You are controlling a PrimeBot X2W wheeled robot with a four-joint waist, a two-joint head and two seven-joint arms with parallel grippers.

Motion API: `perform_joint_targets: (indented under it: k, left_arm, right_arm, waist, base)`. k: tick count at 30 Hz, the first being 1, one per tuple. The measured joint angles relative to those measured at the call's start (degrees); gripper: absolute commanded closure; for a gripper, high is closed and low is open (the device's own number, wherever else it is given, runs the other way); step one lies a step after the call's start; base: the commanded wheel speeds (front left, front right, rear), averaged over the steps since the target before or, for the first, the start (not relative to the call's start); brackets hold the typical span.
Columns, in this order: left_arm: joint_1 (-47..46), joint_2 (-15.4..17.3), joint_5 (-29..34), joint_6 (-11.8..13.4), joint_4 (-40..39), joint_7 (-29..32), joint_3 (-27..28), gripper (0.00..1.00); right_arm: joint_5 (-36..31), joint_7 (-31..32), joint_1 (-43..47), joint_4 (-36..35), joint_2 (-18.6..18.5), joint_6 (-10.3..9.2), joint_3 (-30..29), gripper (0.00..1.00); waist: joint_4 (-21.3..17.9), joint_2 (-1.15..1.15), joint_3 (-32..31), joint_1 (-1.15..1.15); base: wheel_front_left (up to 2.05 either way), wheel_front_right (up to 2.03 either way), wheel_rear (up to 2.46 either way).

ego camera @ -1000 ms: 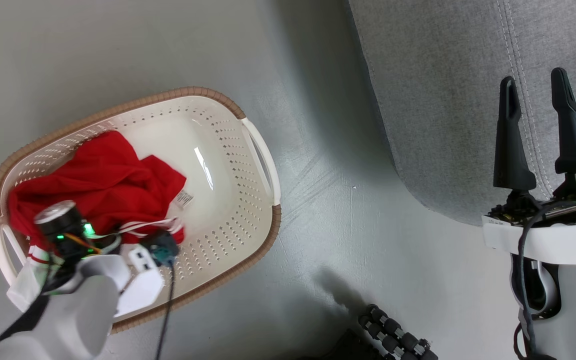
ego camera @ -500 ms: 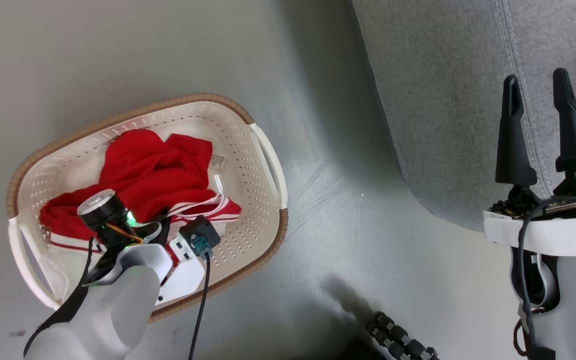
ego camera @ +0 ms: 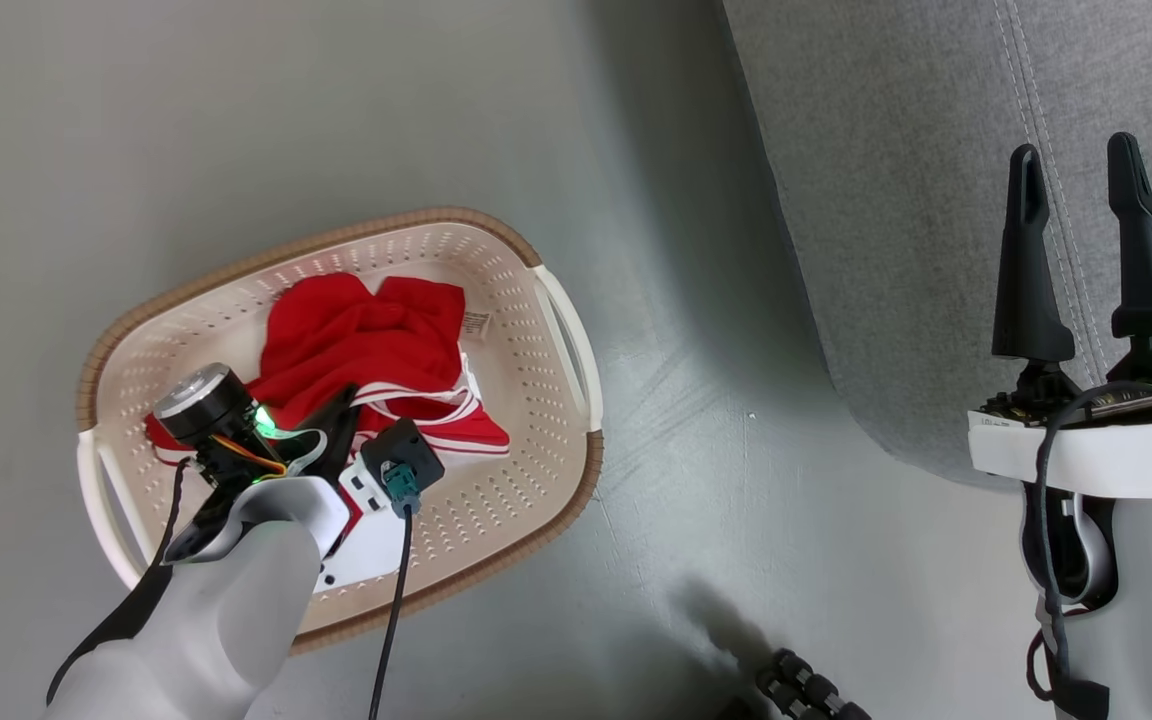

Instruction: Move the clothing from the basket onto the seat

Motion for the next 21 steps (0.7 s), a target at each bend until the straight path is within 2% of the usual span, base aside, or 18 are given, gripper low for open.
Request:
perform_joint_targets:
  k: [5, 13, 21]
  left_arm:
    - [0.0, -0.2, -1.2, 0.9, -0.8, -1.4, 0.9, 1.00]
    - [0.1, -0.4, -3.0, 1.0, -3.3, -4.6, 2.0, 1.00]
    - [0.4, -1.0, -6.9, 2.5, -7.5, -6.8, 5.6, 1.00]
  right_arm:
    - [0.0, -0.3, -0.1, 0.7, 0.0, 0.00, 0.0, 0.00]
    - [-0.1, -0.3, -0.1, 1.8, 0.0, 0.00, 0.0, 0.00]
    - [-1.0, -0.4, -0.2, 2.4, -0.1, 0.00, -0.1, 0.00]
  waist:
    - [0.8, 0.00, -1.3, 0.00]
    - [2.2, 0.00, -3.8, 0.00]
    - [3.7, 0.00, -6.7, 0.00]
  base:
    - [0.00, 0.00, 0.00]
    - [0.00, 0.00, 0.00]
    - [0.00, 0.00, 0.00]
